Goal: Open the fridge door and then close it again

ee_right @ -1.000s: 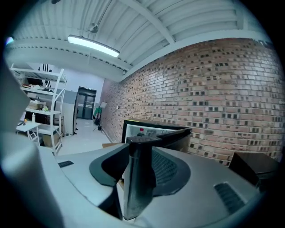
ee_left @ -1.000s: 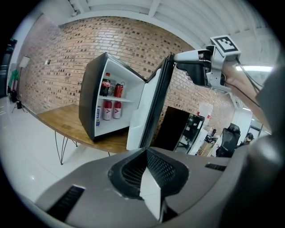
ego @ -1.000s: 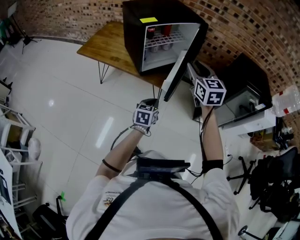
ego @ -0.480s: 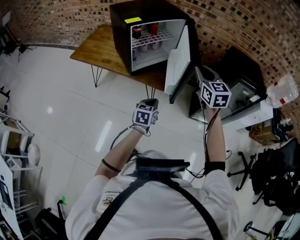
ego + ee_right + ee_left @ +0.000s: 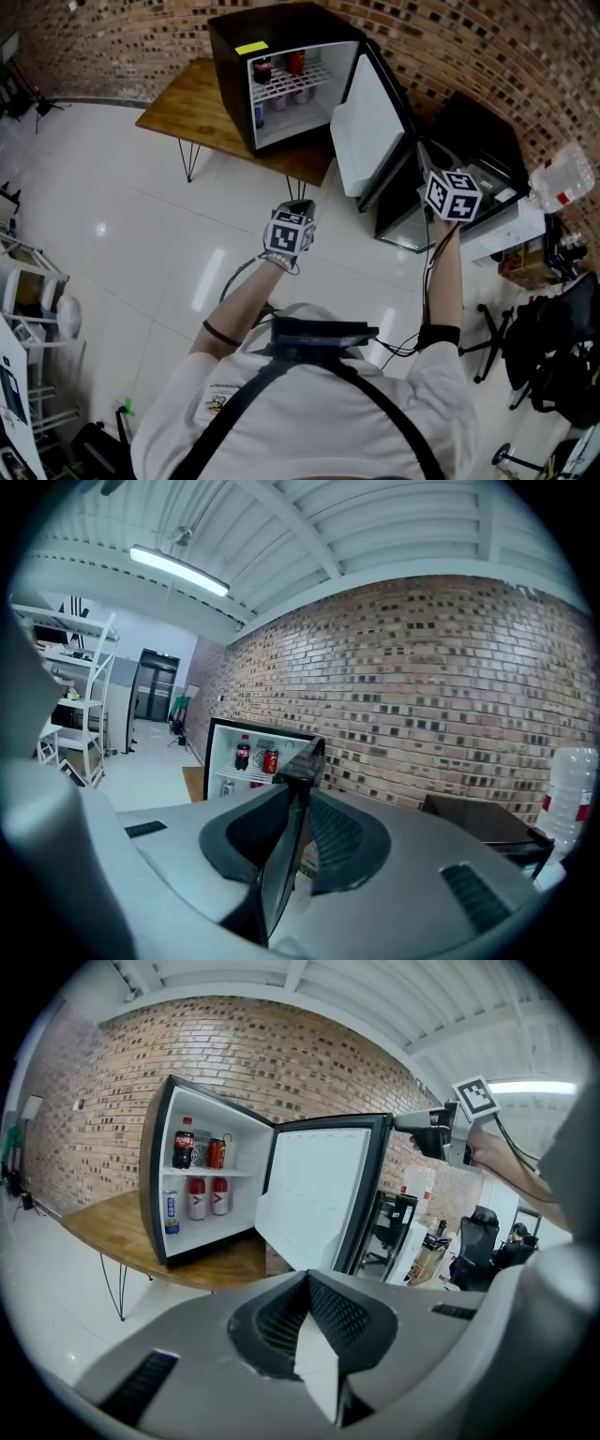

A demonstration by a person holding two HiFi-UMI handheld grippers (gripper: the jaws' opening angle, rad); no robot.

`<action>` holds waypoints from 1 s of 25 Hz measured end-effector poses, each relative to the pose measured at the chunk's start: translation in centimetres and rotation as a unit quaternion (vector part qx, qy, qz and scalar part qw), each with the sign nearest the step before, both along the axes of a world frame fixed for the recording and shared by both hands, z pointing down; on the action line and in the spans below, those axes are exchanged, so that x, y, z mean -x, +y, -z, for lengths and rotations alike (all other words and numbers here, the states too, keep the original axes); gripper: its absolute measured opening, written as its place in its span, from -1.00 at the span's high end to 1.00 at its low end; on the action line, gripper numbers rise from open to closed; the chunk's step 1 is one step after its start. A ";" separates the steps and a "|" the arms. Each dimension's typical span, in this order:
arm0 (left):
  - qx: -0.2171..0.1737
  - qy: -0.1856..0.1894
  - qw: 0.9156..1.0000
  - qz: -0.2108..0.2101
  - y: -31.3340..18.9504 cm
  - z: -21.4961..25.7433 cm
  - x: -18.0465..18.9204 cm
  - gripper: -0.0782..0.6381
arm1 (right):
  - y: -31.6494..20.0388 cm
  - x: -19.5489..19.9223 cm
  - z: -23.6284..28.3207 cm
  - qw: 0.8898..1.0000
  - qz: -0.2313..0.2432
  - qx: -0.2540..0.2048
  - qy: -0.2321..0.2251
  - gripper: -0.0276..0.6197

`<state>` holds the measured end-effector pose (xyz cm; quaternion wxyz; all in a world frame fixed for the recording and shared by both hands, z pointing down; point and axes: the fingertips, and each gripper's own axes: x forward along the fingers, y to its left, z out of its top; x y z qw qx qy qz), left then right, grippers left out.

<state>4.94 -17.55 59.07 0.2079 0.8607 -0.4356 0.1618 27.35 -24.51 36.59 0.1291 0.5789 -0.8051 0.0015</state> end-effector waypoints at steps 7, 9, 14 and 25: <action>0.002 -0.005 1.000 0.008 -0.4 -0.2 0.1 0.78 | -1.1 -5.5 -0.1 0.999 -0.031 0.002 -0.031 0.80; 0.000 -0.008 1.000 0.011 -0.7 0.0 0.3 0.78 | -1.3 -6.5 -0.2 0.999 -0.032 0.002 -0.040 0.82; -0.006 -0.010 1.000 0.019 -1.2 0.4 1.4 0.78 | -1.8 -8.0 -0.1 0.998 -0.046 -0.001 -0.042 0.89; -0.014 -0.007 0.999 0.031 -1.2 1.1 2.6 0.78 | -1.2 -7.9 0.3 0.996 -0.077 -0.021 -0.034 0.91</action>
